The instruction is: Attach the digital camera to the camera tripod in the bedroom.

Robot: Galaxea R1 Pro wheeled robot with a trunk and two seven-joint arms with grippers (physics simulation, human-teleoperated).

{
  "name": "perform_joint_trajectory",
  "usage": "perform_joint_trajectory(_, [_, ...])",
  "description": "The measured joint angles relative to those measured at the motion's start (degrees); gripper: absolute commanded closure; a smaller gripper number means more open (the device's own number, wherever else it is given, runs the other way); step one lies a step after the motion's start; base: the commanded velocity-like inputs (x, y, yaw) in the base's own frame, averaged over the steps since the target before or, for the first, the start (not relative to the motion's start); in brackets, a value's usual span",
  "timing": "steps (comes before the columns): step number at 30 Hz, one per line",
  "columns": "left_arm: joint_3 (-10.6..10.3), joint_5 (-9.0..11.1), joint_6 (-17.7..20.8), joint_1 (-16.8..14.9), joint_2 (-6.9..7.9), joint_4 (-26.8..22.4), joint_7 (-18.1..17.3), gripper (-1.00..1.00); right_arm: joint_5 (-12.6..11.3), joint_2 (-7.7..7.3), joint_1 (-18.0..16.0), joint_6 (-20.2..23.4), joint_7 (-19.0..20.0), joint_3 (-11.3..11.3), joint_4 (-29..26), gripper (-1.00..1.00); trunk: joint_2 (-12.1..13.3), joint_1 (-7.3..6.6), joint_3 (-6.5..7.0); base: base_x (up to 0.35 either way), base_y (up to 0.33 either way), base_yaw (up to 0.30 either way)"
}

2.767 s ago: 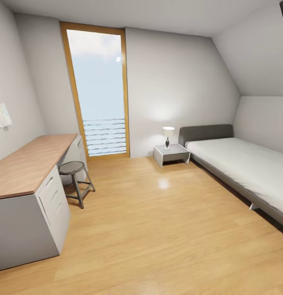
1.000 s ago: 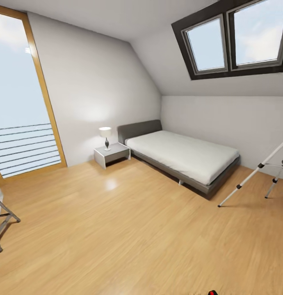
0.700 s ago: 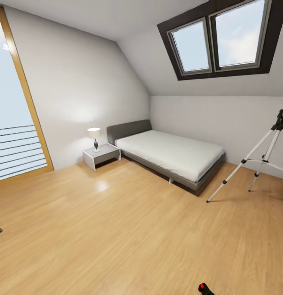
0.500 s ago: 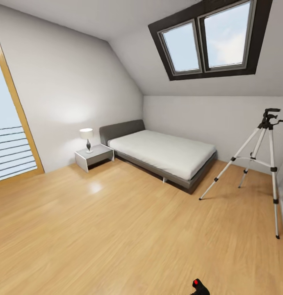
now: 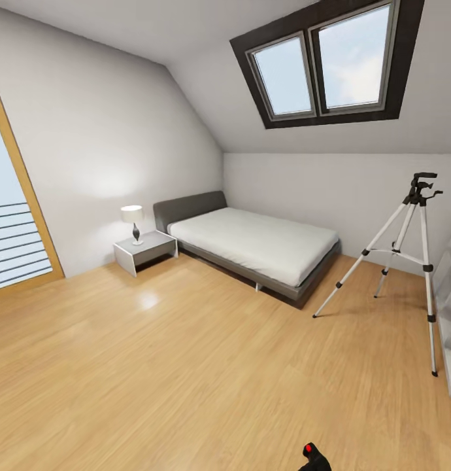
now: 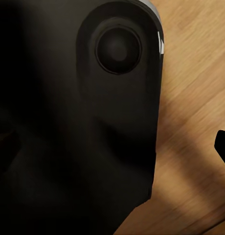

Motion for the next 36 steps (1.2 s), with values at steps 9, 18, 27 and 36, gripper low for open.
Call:
perform_joint_trajectory(9, [0.0,0.1,0.0,0.0,0.0,0.0,0.0,-1.0,0.1,0.13,0.0,-0.1,0.0,0.1,0.0,-1.0,0.0,0.0,0.0,0.0,0.0,-0.001])
perform_joint_trajectory(18, [0.0,0.1,-1.4,0.0,0.0,0.0,0.0,-1.0,0.0,0.11,0.0,0.0,0.0,0.1,0.0,-1.0,0.0,0.0,0.0,0.0,0.0,0.0])
perform_joint_trajectory(27, [0.0,0.2,-3.0,0.0,0.0,0.1,0.0,-1.0,-0.1,0.14,0.0,0.0,0.0,0.1,0.0,-1.0,0.0,0.0,0.0,0.0,0.0,0.0])
perform_joint_trajectory(36, [0.0,0.1,-3.1,0.0,-0.09,0.1,0.0,-1.0,0.0,0.14,0.0,0.0,0.0,0.1,0.0,-1.0,0.0,0.0,0.0,0.0,0.0,0.0])
